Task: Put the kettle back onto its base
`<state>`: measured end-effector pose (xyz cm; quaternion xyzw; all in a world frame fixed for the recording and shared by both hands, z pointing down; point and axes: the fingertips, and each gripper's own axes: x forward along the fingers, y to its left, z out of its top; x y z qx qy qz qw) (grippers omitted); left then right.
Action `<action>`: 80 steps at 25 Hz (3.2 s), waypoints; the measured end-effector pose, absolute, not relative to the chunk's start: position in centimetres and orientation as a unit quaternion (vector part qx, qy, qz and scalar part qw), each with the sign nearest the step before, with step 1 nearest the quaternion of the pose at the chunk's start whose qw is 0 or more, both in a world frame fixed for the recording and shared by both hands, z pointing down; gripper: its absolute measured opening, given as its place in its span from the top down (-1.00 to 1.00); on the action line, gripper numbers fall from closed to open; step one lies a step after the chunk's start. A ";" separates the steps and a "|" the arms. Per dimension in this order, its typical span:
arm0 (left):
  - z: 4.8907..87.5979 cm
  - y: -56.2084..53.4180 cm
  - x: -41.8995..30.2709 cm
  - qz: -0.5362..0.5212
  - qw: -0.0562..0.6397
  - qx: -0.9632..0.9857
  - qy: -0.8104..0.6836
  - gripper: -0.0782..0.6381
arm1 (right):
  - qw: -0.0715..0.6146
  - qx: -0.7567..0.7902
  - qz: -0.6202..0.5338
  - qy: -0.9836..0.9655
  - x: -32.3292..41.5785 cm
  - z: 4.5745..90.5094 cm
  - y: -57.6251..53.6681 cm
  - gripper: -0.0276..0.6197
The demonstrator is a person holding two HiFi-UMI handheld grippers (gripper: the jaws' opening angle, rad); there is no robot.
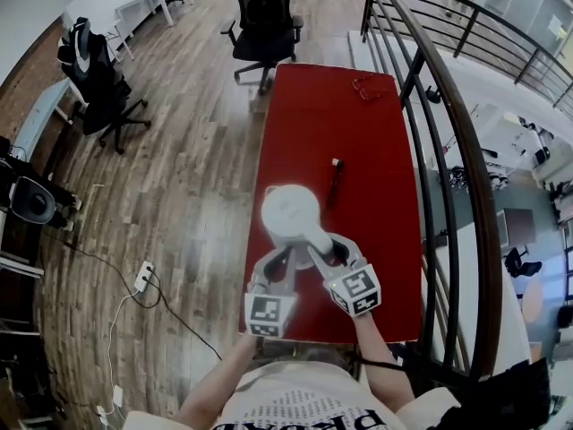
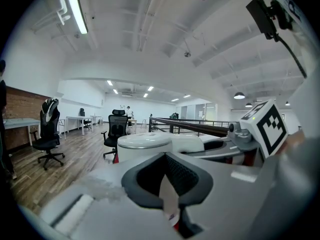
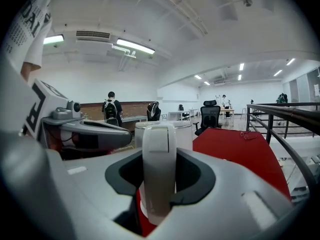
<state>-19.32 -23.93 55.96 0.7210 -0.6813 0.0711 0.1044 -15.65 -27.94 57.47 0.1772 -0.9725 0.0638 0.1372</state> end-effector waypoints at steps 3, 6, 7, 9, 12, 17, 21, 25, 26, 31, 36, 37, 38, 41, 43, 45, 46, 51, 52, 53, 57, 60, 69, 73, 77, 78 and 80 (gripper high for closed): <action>55.6 -24.1 -19.3 0.070 0.100 0.719 -0.684 0.76 | 0.136 0.170 0.067 -0.974 -15.1 57.5 -28.3 0.50; 55.5 -24.1 -19.1 0.069 0.098 0.717 -0.686 0.76 | 0.137 0.160 0.066 -0.975 -14.5 57.8 -28.3 0.50; 55.5 -24.1 -19.0 0.069 0.099 0.717 -0.687 0.76 | 0.139 0.157 0.066 -0.976 -14.3 57.9 -28.2 0.50; 55.5 -24.0 -18.8 0.069 0.099 0.715 -0.689 0.76 | 0.144 0.153 0.068 -0.975 -14.1 58.0 -27.9 0.50; 55.5 -23.7 -18.8 0.068 0.101 0.711 -0.692 0.76 | 0.151 0.158 0.075 -0.973 -14.2 57.9 -27.6 0.50; 55.7 -23.2 -19.1 0.066 0.105 0.703 -0.700 0.76 | 0.164 0.186 0.075 -0.966 -14.5 58.1 -26.8 0.50; 55.9 -22.9 -19.4 0.066 0.110 0.695 -0.707 0.76 | 0.169 0.208 0.071 -0.961 -14.7 57.9 -26.2 0.50; 56.2 -22.7 -19.8 0.063 0.117 0.689 -0.712 0.76 | 0.166 0.231 0.070 -0.956 -14.9 57.8 -25.6 0.50; 56.3 -22.7 -19.9 0.062 0.117 0.689 -0.712 0.76 | 0.164 0.239 0.071 -0.954 -15.0 57.8 -25.4 0.50; 56.3 -22.7 -19.5 0.057 0.120 0.697 -0.705 0.76 | 0.161 0.253 0.070 -0.952 -15.1 57.9 -24.6 0.49; 56.7 -22.4 -18.8 0.058 0.120 0.711 -0.691 0.76 | 0.155 0.231 0.056 -0.959 -14.6 58.2 -24.1 0.50; 56.7 -22.4 -18.7 0.058 0.120 0.713 -0.689 0.76 | 0.152 0.226 0.055 -0.960 -14.5 58.2 -24.1 0.50; 56.7 -22.5 -18.5 0.059 0.120 0.715 -0.687 0.76 | 0.151 0.220 0.053 -0.962 -14.4 58.2 -24.3 0.50; 56.6 -22.6 -17.9 0.064 0.119 0.722 -0.679 0.76 | 0.152 0.189 0.045 -0.969 -13.9 58.2 -24.6 0.50; 56.7 -22.2 -17.5 0.067 0.116 0.728 -0.673 0.76 | 0.165 0.160 0.041 -0.972 -13.5 58.8 -24.6 0.50; 56.8 -21.7 -17.1 0.068 0.114 0.734 -0.666 0.76 | 0.185 0.136 0.042 -0.972 -13.2 59.9 -24.5 0.51; 56.8 -21.6 -17.0 0.068 0.114 0.736 -0.664 0.76 | 0.186 0.132 0.044 -0.973 -13.0 60.2 -24.6 0.51; 57.1 -21.7 -16.8 0.067 0.121 0.733 -0.666 0.76 | 0.176 0.125 0.041 -0.975 -12.9 59.9 -24.8 0.51; 57.2 -21.7 -16.8 0.067 0.120 0.732 -0.667 0.76 | 0.174 0.124 0.041 -0.976 -12.9 60.0 -24.8 0.51; 57.2 -21.7 -16.7 0.068 0.120 0.732 -0.667 0.76 | 0.172 0.123 0.042 -0.977 -12.9 60.0 -24.7 0.51; 57.1 -21.9 -16.7 0.068 0.119 0.729 -0.671 0.76 | 0.165 0.120 0.043 -0.978 -13.0 59.9 -24.7 0.50; 57.2 -21.8 -16.9 0.070 0.119 0.726 -0.674 0.76 | 0.162 0.118 0.040 -0.979 -13.2 60.0 -24.6 0.50; 57.1 -21.9 -17.0 0.081 0.113 0.722 -0.678 0.76 | 0.175 0.098 0.042 -0.979 -13.2 60.2 -24.3 0.47; 56.8 -21.6 -17.4 0.077 0.111 0.720 -0.680 0.76 | 0.192 0.102 0.030 -0.976 -12.9 60.2 -24.2 0.46; 56.0 -21.4 -18.0 0.073 0.105 0.719 -0.683 0.76 | 0.166 0.115 0.030 -0.979 -12.4 58.6 -24.8 0.36; 55.6 -21.4 -18.1 0.072 0.101 0.719 -0.683 0.76 | 0.160 0.116 0.028 -0.980 -12.4 58.0 -24.8 0.35; 54.9 -21.5 -18.3 0.069 0.092 0.721 -0.684 0.76 | 0.156 0.116 0.017 -0.981 -12.5 57.2 -24.9 0.34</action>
